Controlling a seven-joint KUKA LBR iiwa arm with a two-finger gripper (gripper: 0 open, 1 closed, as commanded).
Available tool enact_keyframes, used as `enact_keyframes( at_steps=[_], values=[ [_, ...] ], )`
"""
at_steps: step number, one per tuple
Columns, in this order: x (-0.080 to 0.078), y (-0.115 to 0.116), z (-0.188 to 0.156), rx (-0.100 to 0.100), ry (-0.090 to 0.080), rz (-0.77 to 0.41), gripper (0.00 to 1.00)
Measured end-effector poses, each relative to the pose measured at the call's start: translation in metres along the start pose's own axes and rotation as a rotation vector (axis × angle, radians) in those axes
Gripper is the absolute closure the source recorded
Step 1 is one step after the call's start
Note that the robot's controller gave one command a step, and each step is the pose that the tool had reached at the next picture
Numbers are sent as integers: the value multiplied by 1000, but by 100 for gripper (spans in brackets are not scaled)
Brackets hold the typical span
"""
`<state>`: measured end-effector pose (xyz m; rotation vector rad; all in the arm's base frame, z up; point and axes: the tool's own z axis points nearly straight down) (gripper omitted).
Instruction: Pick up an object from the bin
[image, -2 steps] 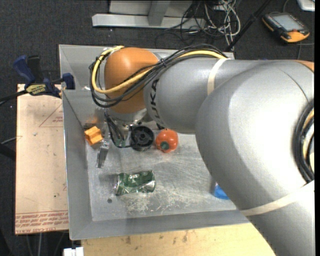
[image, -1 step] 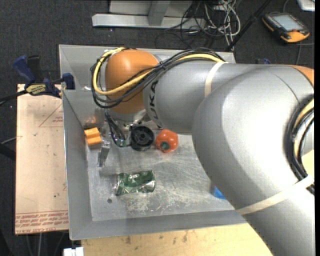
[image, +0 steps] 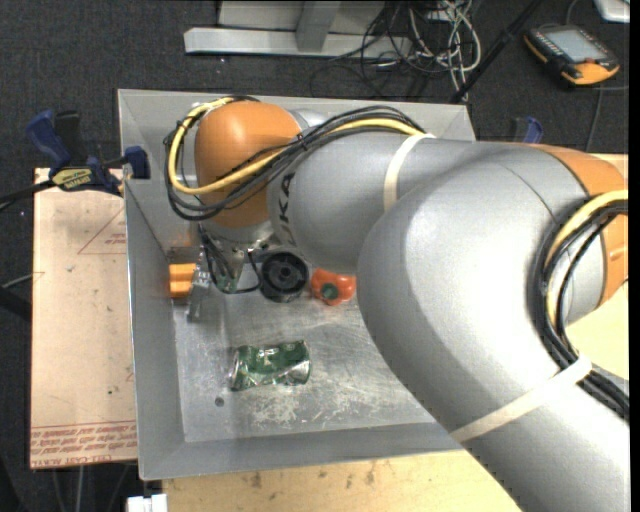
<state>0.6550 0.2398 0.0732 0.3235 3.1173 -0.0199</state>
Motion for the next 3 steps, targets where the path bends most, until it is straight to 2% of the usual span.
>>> enact_keyframes(
  at_steps=[3],
  values=[
    [0,0,0,0,0,0,100]
  ],
)
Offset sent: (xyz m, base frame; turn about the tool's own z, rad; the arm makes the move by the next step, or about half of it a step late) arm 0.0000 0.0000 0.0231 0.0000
